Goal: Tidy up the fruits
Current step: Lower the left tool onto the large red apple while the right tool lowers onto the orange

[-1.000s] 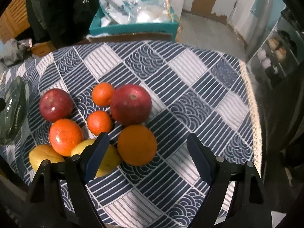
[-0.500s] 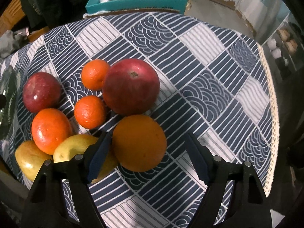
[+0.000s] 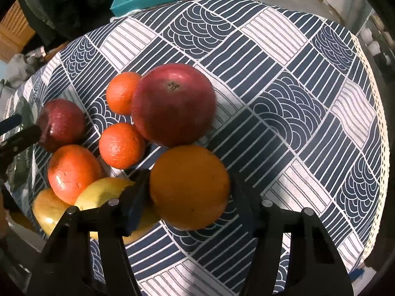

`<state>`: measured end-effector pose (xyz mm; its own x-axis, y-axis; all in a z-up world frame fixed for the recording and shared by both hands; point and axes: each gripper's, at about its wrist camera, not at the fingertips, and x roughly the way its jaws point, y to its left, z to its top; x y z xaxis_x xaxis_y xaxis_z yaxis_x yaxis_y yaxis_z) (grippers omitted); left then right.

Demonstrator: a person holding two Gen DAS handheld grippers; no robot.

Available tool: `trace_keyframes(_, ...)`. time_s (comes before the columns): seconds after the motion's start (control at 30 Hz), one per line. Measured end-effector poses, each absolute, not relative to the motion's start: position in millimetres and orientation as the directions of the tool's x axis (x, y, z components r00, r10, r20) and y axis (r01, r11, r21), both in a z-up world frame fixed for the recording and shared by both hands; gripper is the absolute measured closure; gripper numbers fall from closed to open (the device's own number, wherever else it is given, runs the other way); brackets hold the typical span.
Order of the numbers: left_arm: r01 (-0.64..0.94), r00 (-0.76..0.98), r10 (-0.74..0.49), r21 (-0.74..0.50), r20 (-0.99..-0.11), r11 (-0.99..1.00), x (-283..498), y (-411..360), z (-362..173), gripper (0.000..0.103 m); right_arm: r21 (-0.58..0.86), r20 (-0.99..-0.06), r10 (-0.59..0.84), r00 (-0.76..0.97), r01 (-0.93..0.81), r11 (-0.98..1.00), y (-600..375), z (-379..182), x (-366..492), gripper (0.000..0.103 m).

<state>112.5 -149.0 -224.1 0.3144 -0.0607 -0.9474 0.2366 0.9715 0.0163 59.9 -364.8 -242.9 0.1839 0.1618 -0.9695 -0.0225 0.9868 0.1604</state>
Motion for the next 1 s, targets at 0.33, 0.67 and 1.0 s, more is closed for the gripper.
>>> trace_keyframes(0.33,0.254,0.255,-0.040,0.027,-0.966,0.967,126,-165,-250,0.001,0.040,-0.964,0.049,0.262,-0.040,0.998,-370,-231,55,0.041)
trace_keyframes(0.67,0.263,0.214,-0.070,-0.012,-0.974,0.965,134,-168,-270,0.014,-0.001,-0.948,0.002,0.318,-0.011,1.000,-388,-217,53,0.041)
trace_keyframes(1.0,0.290,0.222,-0.077,-0.010,-0.972,0.957,132,-178,-268,0.027,-0.040,-0.935,-0.031,0.353,-0.017,0.999,-382,-214,63,0.041)
